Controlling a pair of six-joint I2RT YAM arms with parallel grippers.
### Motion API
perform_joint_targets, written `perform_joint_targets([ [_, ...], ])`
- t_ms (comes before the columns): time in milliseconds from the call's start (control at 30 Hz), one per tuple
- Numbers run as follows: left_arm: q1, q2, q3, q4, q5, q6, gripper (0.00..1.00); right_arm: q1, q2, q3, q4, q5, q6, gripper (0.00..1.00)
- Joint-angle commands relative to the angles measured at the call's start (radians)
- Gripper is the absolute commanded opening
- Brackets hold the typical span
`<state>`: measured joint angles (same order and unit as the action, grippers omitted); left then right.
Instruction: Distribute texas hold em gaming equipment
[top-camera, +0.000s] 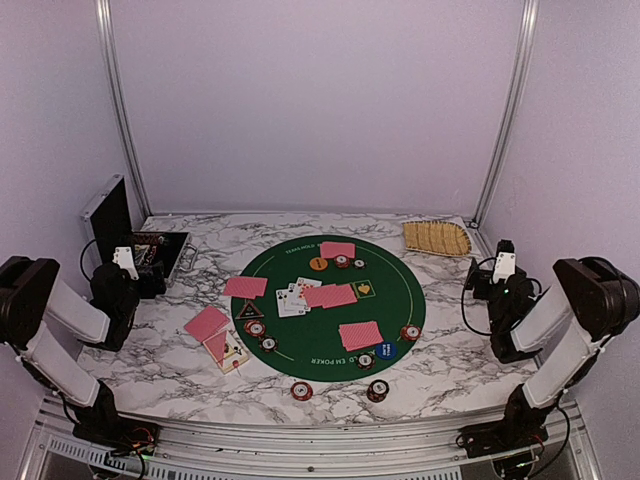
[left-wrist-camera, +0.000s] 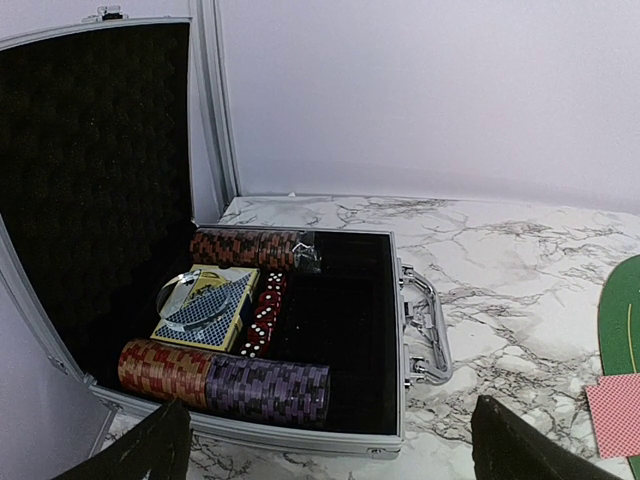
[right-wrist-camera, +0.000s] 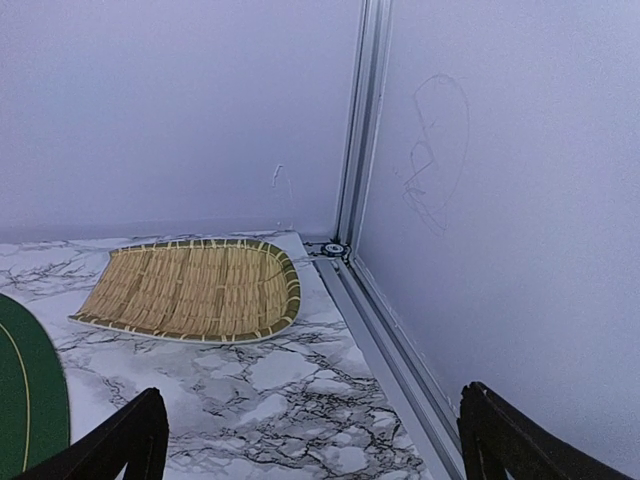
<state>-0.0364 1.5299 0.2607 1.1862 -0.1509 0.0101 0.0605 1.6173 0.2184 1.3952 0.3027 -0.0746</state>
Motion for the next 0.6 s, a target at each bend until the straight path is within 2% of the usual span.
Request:
perform_joint_targets([
  [0,0.006,-0.001,-0.001,0.047,-0.010,-0.002,0.99,-0.007,-0.014,0.006,0.005,-0.006,0.015,0.99],
  [567,0.005,-0.001,-0.001,0.046,-0.010,-0.002,0.99,0.000,-0.014,0.010,0.000,-0.001,0.009,0.99],
])
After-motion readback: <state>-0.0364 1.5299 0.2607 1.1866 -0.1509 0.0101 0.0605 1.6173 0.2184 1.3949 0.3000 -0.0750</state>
